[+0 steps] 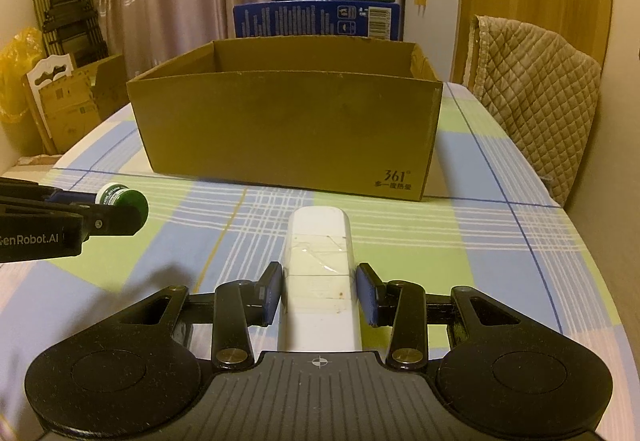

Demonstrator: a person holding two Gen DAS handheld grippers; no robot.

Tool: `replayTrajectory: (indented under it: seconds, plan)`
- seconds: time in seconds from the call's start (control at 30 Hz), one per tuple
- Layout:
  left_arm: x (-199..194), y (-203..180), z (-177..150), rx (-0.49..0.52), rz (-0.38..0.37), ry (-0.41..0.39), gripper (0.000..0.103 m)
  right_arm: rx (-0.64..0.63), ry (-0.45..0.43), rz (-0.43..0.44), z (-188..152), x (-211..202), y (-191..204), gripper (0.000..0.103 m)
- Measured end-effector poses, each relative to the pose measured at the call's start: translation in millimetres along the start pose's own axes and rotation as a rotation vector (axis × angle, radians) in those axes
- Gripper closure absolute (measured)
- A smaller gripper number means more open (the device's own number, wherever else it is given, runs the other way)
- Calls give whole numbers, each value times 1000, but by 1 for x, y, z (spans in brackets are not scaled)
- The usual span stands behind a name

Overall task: Organize rigid objects
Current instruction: 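Carry lip salve jar and white bar over the cardboard box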

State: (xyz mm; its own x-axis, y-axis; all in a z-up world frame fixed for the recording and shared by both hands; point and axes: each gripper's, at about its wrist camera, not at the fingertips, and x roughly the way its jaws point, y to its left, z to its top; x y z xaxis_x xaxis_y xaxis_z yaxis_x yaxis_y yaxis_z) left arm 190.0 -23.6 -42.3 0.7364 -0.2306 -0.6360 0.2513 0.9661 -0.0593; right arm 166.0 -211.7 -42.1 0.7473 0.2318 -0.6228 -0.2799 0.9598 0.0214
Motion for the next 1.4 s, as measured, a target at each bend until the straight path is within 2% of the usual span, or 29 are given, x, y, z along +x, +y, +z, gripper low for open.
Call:
replayTrajectory:
  seconds: [0.23, 0.4, 0.83, 1.07, 1.4]
  plan:
    - [-4, 0, 7, 4, -13, -20, 76, 14, -11, 10, 5, -3, -1, 66]
    - [-14, 1, 33, 11, -31, -85, 76, 31, -50, 25, 24, -13, -3, 66]
    - [-8, 17, 103, 58, -13, -196, 76, -8, -176, 26, 122, -30, -19, 66]
    - [21, 33, 131, 55, 13, -213, 76, -46, -185, 36, 167, -1, -15, 66]
    - [62, 71, 150, 11, 21, -186, 76, -6, -112, 46, 194, 62, -25, 66]
